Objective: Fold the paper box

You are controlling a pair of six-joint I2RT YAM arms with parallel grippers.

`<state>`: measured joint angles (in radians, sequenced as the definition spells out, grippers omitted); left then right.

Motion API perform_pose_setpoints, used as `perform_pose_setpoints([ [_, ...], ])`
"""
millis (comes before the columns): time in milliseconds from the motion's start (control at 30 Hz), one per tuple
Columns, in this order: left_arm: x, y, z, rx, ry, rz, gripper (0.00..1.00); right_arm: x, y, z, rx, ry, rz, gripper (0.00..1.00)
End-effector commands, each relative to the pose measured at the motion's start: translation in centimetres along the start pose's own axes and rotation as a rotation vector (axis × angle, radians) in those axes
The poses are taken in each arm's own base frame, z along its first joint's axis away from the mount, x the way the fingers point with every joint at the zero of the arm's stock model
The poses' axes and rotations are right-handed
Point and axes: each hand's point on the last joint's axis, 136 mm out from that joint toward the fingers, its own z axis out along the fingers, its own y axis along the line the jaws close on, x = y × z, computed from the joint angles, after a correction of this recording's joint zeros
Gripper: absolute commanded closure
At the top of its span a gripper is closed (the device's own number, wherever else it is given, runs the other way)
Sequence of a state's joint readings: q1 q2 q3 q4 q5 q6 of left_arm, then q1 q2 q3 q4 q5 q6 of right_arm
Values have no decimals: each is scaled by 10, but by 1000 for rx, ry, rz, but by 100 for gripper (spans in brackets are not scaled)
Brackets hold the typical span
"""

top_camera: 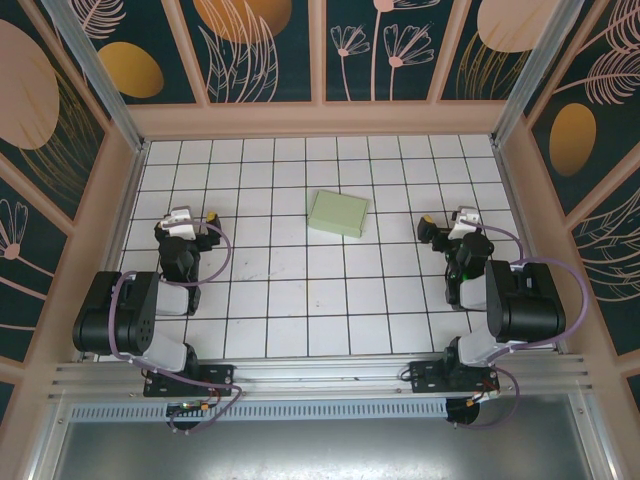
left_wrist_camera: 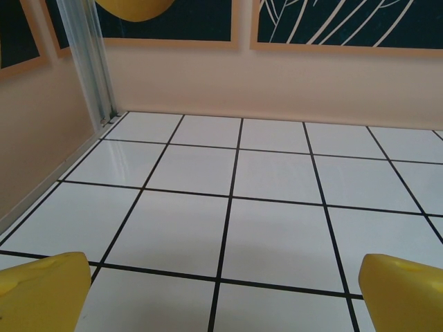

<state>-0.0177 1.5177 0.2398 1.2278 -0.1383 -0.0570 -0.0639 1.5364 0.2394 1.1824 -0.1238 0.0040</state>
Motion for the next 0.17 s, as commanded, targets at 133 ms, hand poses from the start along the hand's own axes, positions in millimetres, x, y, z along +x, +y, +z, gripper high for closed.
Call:
perform_pose_setpoints([
  [133,-9,0,0,6,-38,-18,1,-13,1,0,8,-54,1,1],
])
